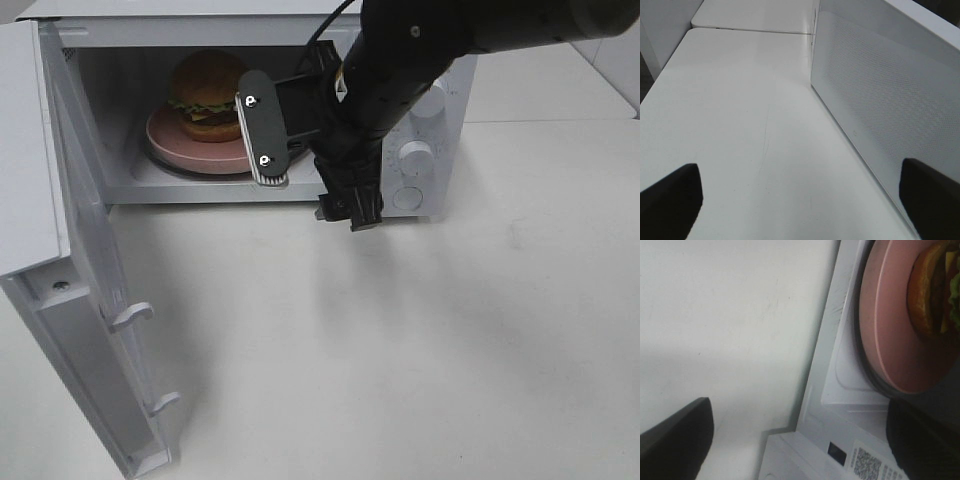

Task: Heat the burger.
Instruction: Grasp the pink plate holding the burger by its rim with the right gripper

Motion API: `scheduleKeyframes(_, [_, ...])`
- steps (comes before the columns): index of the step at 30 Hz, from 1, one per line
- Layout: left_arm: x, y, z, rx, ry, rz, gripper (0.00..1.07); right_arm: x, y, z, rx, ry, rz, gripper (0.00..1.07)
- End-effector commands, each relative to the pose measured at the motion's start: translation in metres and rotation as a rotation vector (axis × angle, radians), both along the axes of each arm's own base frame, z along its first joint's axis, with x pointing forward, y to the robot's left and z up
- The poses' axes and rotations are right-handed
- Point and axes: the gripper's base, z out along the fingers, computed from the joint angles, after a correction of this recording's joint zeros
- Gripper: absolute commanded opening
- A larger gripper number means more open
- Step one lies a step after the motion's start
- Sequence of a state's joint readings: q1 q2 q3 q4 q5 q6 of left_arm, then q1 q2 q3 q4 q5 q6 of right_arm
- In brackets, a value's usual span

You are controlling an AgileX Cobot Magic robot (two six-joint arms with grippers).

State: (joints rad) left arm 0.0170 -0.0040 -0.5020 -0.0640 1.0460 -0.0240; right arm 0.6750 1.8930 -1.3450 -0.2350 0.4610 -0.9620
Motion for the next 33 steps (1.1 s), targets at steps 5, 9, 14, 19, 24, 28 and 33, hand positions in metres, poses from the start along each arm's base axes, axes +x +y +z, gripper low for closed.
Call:
scheduleKeyframes(5, [-0.003, 0.0, 0.0, -0.002, -0.029, -0.001, 1.0, 0.017, 0.022, -0.014, 0.009, -0.017, 0.015, 0.87])
scheduleKeyframes(9, [-0.003, 0.0, 0.0, -0.002, -0.029, -0.001, 1.0, 0.025, 0.029, -0.019, 0.009, -0.027, 0.019, 0.87])
scheduleKeyframes(14, [-0.003, 0.0, 0.0, -0.002, -0.029, -0.001, 1.0, 0.043, 0.043, -0.032, 0.008, -0.036, 0.021, 0.86])
scheduleKeyframes(19, [-0.003, 0.0, 0.0, -0.002, -0.029, -0.001, 1.0, 0.052, 0.05, -0.038, 0.007, -0.039, 0.019, 0.85])
scheduleKeyframes(24, [-0.003, 0.0, 0.0, -0.002, -0.029, -0.001, 1.0, 0.064, 0.059, -0.05, 0.011, -0.035, 0.005, 0.84])
scheduleKeyframes(28, [-0.003, 0.0, 0.0, -0.002, -0.029, -0.001, 1.0, 0.074, 0.066, -0.062, 0.01, -0.029, -0.007, 0.83])
scheduleKeyframes(33, [-0.003, 0.0, 0.0, -0.002, -0.029, -0.001, 1.0, 0.082, 0.072, -0.068, 0.015, -0.015, -0.032, 0.82])
